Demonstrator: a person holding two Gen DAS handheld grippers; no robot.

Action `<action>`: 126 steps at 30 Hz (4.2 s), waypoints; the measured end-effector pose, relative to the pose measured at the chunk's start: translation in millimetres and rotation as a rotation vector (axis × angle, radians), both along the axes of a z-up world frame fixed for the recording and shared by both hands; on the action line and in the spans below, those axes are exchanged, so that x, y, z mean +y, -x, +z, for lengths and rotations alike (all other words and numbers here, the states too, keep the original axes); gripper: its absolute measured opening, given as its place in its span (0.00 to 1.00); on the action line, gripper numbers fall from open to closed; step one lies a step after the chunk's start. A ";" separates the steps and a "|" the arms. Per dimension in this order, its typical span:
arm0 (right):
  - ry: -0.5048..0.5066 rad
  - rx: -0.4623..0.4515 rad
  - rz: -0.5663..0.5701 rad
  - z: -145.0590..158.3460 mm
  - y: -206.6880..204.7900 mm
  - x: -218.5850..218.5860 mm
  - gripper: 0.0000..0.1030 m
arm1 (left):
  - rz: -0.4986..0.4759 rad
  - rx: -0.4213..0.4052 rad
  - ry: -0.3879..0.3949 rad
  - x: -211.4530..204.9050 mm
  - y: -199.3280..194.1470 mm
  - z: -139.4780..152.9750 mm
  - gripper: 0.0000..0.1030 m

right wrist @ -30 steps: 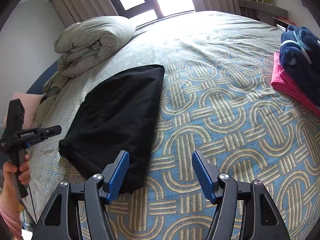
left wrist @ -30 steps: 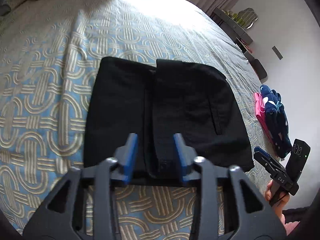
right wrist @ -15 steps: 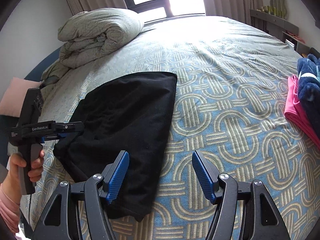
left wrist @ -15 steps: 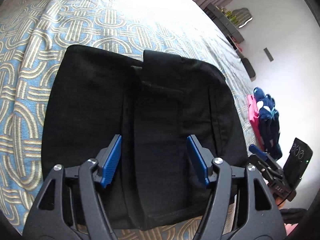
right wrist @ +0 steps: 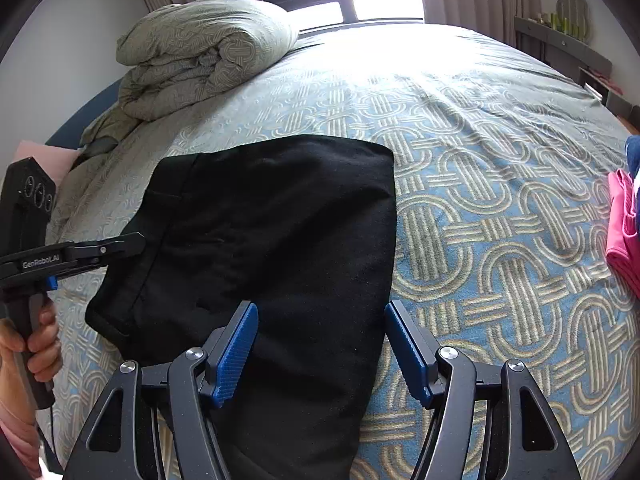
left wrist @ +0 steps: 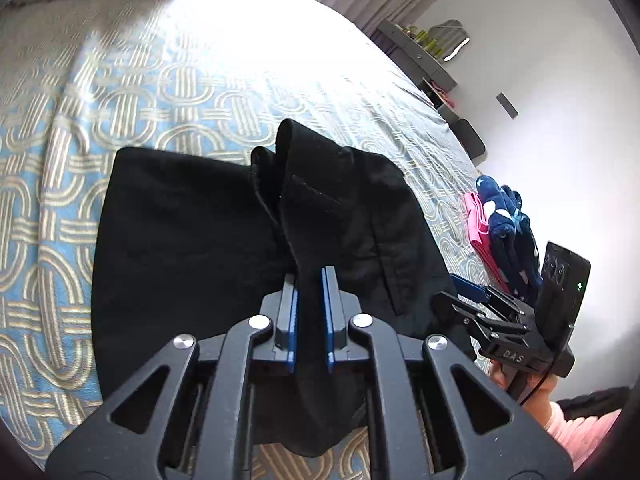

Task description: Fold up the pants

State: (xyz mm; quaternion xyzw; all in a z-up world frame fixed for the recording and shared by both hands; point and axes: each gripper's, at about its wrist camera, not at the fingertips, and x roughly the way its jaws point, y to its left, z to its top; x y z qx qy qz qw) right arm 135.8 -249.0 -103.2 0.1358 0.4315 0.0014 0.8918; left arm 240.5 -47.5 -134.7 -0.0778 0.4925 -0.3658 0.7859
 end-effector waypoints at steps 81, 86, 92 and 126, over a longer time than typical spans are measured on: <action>0.009 0.079 0.073 -14.0 -73.6 20.3 0.77 | 0.232 -0.051 -0.253 71.5 -14.6 -43.3 0.51; -0.009 0.079 0.117 -18.4 -83.2 33.0 0.77 | 0.208 -0.039 -0.235 73.4 -17.8 -44.1 0.51; -0.020 0.081 0.122 -19.8 -89.7 36.6 0.77 | 0.181 -0.045 -0.242 71.2 -20.4 -42.1 0.53; -0.241 0.110 0.126 -28.6 -84.8 4.6 0.77 | 0.080 -0.092 -0.230 35.7 -23.2 -50.1 0.83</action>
